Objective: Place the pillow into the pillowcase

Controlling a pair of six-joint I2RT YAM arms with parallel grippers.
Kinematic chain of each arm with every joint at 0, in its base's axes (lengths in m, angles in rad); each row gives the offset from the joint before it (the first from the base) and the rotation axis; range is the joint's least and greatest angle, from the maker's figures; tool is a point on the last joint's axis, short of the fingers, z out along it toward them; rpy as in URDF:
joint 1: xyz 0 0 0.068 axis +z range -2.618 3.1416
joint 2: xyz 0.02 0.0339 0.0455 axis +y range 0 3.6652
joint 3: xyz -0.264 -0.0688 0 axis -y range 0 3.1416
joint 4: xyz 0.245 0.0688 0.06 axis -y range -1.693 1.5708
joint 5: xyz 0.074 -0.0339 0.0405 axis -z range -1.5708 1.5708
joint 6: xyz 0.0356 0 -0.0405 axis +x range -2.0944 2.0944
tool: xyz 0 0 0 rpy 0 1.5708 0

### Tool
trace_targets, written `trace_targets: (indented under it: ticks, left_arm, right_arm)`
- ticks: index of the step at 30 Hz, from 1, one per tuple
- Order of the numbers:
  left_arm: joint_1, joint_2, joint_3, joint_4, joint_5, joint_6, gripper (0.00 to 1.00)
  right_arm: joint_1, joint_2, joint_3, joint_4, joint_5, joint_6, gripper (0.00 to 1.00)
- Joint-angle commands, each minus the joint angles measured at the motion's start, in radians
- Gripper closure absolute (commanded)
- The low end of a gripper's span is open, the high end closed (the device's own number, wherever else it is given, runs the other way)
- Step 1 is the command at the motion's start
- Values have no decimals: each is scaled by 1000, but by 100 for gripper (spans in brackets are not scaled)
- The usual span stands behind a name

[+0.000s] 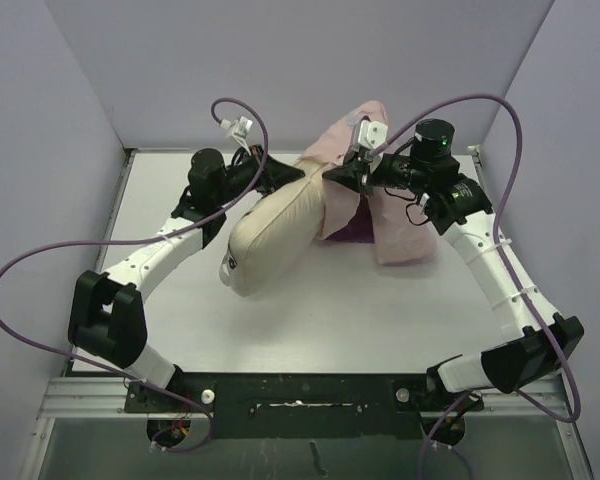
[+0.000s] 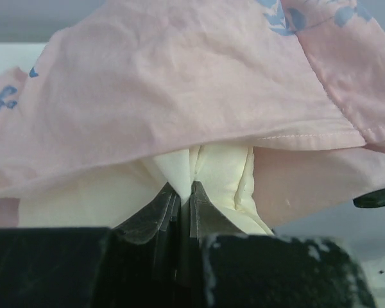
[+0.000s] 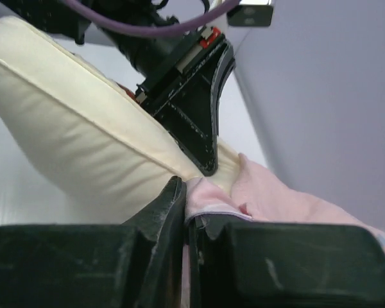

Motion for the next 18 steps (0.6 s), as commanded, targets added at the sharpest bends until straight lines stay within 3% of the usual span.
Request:
trace_targets:
  ticks: [1, 5, 10, 13, 16, 18]
  left_arm:
    - [3, 43, 104, 281, -14, -201, 100]
    - [20, 21, -69, 352, -104, -296, 100]
    - [76, -34, -317, 320, -245, -363, 100]
    - [132, -66, -381, 206, -267, -346, 100]
    - [216, -134, -427, 112, -262, -308, 87]
    - [267, -191, -427, -2, -266, -248, 71]
  right_arm:
    - [53, 15, 74, 152, -95, 89, 100]
    - [94, 25, 5, 148, -62, 86, 100]
    - [131, 98, -50, 67, -38, 104, 98]
    - [164, 142, -55, -42, -69, 1, 82]
    - [175, 147, -28, -154, -111, -160, 58]
    - [151, 146, 13, -219, -136, -247, 40]
